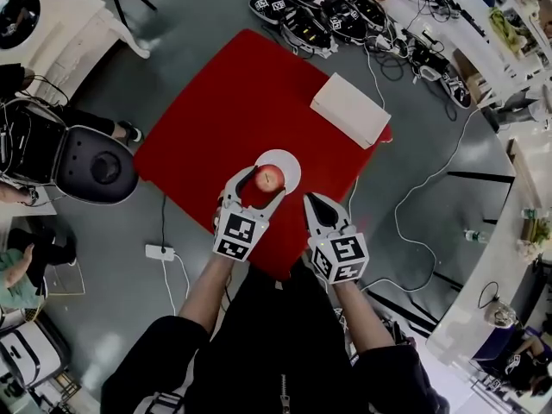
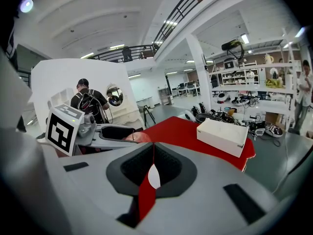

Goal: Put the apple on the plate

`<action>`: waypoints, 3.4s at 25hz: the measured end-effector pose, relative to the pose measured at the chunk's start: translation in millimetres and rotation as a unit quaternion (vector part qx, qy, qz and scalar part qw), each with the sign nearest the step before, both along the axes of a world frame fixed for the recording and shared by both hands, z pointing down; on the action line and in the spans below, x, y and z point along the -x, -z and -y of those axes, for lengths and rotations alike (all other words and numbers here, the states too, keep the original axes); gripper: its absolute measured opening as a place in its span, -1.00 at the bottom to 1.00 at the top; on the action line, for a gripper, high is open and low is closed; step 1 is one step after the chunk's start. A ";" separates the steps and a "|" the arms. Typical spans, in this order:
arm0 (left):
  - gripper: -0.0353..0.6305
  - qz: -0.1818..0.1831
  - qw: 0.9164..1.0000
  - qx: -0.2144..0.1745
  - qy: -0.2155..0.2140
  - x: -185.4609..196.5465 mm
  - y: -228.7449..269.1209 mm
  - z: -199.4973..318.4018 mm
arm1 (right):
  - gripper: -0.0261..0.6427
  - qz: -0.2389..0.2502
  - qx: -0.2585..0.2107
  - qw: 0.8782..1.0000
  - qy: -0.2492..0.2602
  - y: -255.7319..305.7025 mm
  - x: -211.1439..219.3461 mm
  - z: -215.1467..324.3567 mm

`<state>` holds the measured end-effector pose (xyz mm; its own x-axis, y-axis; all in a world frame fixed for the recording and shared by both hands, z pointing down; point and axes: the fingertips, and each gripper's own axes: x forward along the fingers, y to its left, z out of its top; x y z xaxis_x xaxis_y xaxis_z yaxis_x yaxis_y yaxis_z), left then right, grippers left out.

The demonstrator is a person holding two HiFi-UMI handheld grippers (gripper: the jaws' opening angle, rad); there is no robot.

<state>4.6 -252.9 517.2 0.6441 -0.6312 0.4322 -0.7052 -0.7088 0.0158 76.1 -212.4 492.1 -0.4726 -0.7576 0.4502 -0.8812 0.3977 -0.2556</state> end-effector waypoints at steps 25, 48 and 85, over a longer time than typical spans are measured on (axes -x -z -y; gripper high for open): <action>0.08 0.013 1.000 0.015 -0.006 -22.5 -67.3 19.4 | -0.89 0.006 0.023 1.000 0.005 -25.9 0.0 0.1; 0.08 0.029 0.999 0.041 0.004 -31.5 -146.0 43.1 | -0.89 0.002 0.062 0.998 0.007 -64.8 -10.9 -4.7; 0.08 0.039 0.998 0.041 0.004 -39.5 -164.6 46.8 | -0.89 -0.003 0.074 0.997 0.016 -78.1 -10.4 -6.2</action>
<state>44.1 -299.8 681.8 0.6021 -0.5958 0.5315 -0.7116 -0.7024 0.0188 86.5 -206.2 570.1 -0.4921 -0.6674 0.5589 -0.8705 0.3836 -0.3084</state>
